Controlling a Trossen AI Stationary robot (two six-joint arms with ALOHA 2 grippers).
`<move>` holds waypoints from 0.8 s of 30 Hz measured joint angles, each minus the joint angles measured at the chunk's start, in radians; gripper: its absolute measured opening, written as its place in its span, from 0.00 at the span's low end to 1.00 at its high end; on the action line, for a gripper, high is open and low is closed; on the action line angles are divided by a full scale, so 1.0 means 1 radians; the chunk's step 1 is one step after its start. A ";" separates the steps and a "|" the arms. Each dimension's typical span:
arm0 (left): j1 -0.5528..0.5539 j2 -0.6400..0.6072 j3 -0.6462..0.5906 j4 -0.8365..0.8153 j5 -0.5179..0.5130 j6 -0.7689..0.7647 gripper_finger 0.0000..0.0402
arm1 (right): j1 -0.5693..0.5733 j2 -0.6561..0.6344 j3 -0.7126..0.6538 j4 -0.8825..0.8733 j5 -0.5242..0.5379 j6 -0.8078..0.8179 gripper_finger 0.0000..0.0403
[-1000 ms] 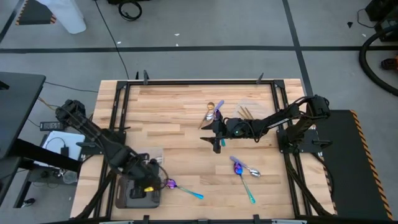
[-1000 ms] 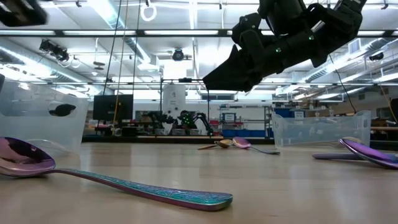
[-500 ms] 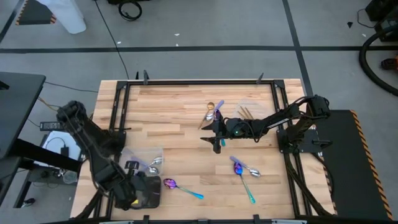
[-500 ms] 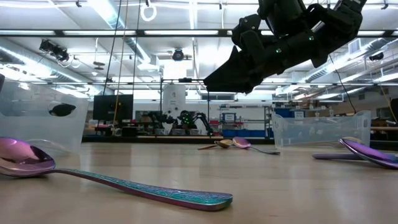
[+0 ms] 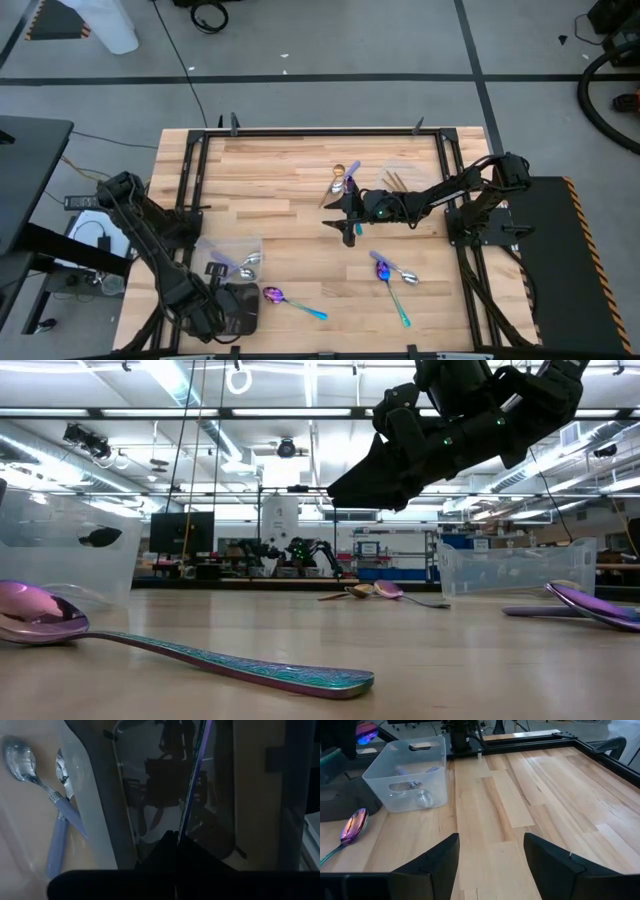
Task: Sort silverware by color (type)
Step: Put the blue spoon into the black bin
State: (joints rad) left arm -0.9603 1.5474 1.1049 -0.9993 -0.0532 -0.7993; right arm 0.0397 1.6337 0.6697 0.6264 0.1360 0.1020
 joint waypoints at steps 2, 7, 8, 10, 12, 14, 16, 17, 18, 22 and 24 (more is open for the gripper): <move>-0.005 0.000 0.000 -0.003 0.005 0.001 0.00 | 0.003 0.000 0.000 -0.001 0.000 0.000 0.58; -0.021 -0.002 0.000 -0.022 0.006 0.004 0.00 | 0.007 0.000 0.000 -0.001 0.000 0.000 0.58; -0.021 -0.002 0.000 -0.022 0.006 0.013 0.00 | 0.007 0.000 0.000 -0.001 0.000 0.000 0.58; -0.023 -0.002 0.000 -0.018 0.005 0.043 0.00 | 0.006 0.000 0.000 -0.001 0.000 0.000 0.58; -0.026 -0.002 0.000 -0.007 -0.002 0.078 0.00 | 0.007 0.000 0.000 -0.001 0.000 0.000 0.58; -0.027 0.007 0.000 -0.005 -0.004 0.098 0.00 | 0.007 0.000 0.000 -0.001 0.000 0.000 0.58; -0.027 0.018 0.000 0.002 -0.003 0.117 0.00 | 0.007 0.000 0.000 -0.001 0.000 0.001 0.58; -0.027 0.024 0.000 0.006 -0.004 0.131 0.00 | 0.007 0.000 0.000 -0.001 0.000 0.001 0.58; -0.027 0.031 0.000 0.004 -0.006 0.140 0.00 | 0.007 0.000 0.000 -0.001 0.000 0.001 0.58; -0.015 0.059 0.000 0.019 -0.006 0.158 0.00 | 0.007 0.000 0.000 -0.001 0.000 0.001 0.58; -0.007 0.070 0.000 0.046 -0.006 0.159 0.00 | 0.007 0.000 0.000 0.000 0.000 0.001 0.58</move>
State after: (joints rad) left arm -0.9672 1.6172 1.1053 -0.9536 -0.0589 -0.6399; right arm 0.0463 1.6337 0.6697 0.6262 0.1360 0.1028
